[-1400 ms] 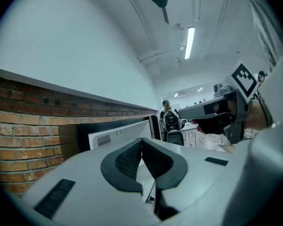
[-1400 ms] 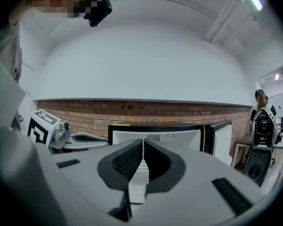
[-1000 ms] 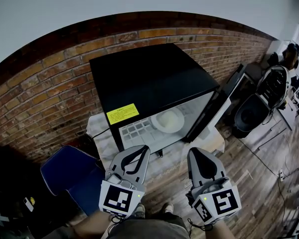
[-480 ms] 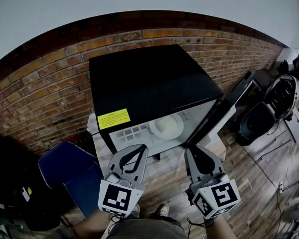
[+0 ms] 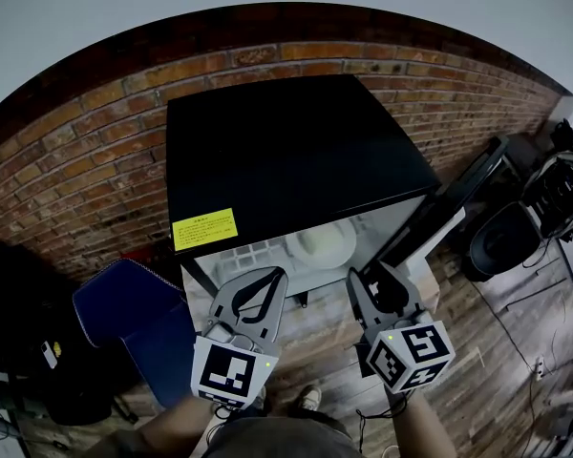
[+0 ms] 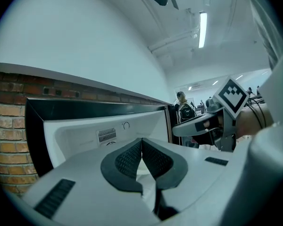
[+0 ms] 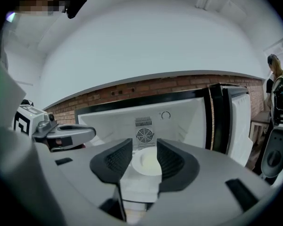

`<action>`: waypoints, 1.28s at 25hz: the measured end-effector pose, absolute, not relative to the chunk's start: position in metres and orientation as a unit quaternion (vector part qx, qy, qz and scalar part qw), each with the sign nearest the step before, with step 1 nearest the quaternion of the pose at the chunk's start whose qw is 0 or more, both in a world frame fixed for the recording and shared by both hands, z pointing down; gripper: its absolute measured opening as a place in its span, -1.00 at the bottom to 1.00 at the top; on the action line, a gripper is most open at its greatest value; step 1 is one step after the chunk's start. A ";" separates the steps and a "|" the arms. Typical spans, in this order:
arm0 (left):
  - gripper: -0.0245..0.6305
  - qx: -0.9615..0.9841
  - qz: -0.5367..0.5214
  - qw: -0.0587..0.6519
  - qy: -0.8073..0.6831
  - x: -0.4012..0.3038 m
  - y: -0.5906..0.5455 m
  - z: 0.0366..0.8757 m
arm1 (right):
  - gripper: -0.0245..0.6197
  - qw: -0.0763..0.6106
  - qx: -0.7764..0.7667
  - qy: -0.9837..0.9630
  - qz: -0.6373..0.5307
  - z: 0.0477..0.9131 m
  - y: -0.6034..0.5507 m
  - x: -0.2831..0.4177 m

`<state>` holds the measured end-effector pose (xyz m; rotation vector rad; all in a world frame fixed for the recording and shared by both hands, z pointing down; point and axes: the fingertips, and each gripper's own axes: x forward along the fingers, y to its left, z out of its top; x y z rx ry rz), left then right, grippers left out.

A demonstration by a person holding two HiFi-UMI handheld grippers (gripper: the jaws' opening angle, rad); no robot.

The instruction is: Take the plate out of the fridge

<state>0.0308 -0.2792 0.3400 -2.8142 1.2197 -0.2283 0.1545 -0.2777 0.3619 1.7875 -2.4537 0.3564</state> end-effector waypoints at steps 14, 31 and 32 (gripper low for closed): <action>-0.87 -0.910 -0.115 0.031 0.397 0.046 -0.305 0.370 | -0.37 -0.001 0.576 -0.777 0.252 0.436 -0.327 0.184; -0.87 -0.901 -0.137 0.004 0.411 0.040 -0.308 0.395 | -0.37 -0.082 0.546 -0.738 0.387 0.485 -0.349 0.181; -0.87 -0.900 -0.138 0.003 0.413 0.039 -0.308 0.395 | -0.37 -0.087 0.543 -0.737 0.393 0.486 -0.350 0.180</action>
